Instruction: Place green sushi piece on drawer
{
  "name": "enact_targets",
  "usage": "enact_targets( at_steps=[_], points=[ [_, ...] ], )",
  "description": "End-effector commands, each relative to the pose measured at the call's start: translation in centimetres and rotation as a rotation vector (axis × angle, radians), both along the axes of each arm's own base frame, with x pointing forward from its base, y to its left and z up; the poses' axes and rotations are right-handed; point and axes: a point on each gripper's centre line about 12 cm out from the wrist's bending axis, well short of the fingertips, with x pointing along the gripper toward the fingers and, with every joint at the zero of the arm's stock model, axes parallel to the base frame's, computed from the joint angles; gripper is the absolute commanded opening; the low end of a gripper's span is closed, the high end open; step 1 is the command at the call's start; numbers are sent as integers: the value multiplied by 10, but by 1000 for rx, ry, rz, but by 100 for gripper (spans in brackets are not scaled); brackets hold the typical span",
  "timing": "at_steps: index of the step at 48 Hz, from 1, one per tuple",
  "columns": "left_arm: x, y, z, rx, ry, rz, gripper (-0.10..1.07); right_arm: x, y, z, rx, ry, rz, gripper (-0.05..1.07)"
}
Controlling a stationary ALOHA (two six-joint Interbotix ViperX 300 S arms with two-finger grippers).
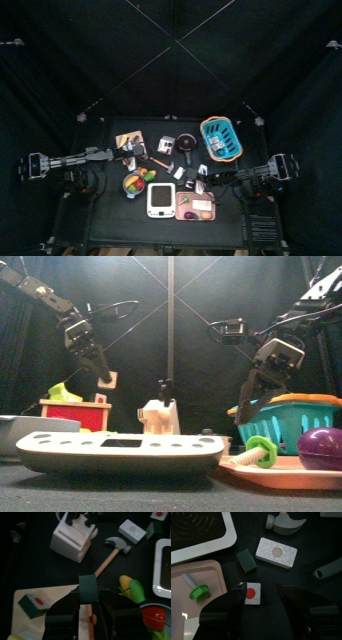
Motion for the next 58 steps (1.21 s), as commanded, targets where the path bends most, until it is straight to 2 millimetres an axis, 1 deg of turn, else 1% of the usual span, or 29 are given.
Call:
enact_targets(
  at_steps=[1,13,18,32,39,58],
  points=[
    [-2,7,4,28,-8,13,56,5,-1,10,-2,-32,2,85],
    [-9,17,-6,27,1,49,56,5,-2,9,-2,-31,0,85],
    [-13,20,-10,29,-8,65,59,5,-2,9,-2,-29,-1,85],
    [-16,21,-18,37,-30,66,80,5,-2,9,-2,-30,1,85],
    [-14,21,-15,41,-40,64,85,6,-2,9,-2,-31,-1,85],
    [-15,20,-12,49,-62,64,86,5,-2,9,-2,-29,-1,85]
  ],
)
